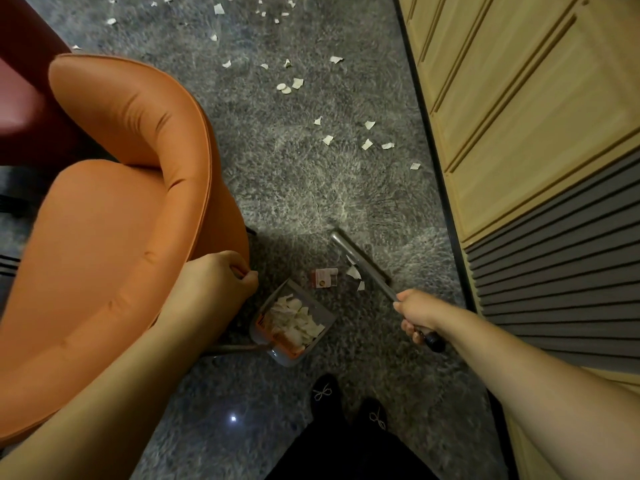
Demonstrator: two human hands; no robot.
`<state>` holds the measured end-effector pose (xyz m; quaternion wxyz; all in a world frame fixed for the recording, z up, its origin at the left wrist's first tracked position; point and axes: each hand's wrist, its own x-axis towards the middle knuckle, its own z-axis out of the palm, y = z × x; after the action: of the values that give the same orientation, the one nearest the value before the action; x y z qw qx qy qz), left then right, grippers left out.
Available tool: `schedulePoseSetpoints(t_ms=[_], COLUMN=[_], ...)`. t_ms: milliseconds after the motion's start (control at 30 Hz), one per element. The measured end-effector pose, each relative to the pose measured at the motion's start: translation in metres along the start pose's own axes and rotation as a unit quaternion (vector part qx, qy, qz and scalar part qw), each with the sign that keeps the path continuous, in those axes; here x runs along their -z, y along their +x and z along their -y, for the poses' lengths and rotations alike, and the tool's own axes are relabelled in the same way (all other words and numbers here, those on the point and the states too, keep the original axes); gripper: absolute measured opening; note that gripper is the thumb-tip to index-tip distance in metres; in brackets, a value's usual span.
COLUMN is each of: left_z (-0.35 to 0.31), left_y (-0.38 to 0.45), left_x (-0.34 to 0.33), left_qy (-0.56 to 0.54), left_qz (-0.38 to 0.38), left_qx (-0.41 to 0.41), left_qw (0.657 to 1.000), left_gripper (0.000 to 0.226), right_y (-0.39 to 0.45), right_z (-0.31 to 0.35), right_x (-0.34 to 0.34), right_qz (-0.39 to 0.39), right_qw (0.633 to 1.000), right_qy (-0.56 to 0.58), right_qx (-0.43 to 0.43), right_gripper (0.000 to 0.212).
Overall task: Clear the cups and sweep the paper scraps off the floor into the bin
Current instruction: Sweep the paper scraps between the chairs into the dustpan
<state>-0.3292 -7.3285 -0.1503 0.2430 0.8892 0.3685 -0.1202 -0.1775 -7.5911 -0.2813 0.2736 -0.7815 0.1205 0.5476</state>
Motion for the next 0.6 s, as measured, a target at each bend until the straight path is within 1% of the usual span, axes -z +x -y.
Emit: schedulePoseSetpoints(t_ms=[100,233,400,600], left_z=[0.005,0.007,0.002,0.004], left_y=[0.004,0.001,-0.005,-0.010], left_x=[0.000,-0.003,-0.005,-0.006], left_qy=[0.001,-0.006,-0.004,-0.020], left_qz=[-0.007,-0.015,-0.020,-0.017], left_qx=[0.008,-0.005,-0.015,-0.016], left_qw=[1.000,1.000,1.000,1.000], left_gripper=[0.014,0.015,0.017,0.016], right_y=[-0.002,-0.009,-0.023,-0.048], right_z=[0.001,-0.003,-0.009,-0.021], right_x=[-0.012,-0.029,-0.056,-0.087], right_qz=[0.014,0.019,0.040,0.092], right_qw=[1.000,1.000,0.998,0.994], right_qy=[-0.012,-0.013,-0.048,-0.062], right_qx=[-0.001,-0.001,0.001,0.005], right_gripper=[0.031,0.039,0.038,0.035])
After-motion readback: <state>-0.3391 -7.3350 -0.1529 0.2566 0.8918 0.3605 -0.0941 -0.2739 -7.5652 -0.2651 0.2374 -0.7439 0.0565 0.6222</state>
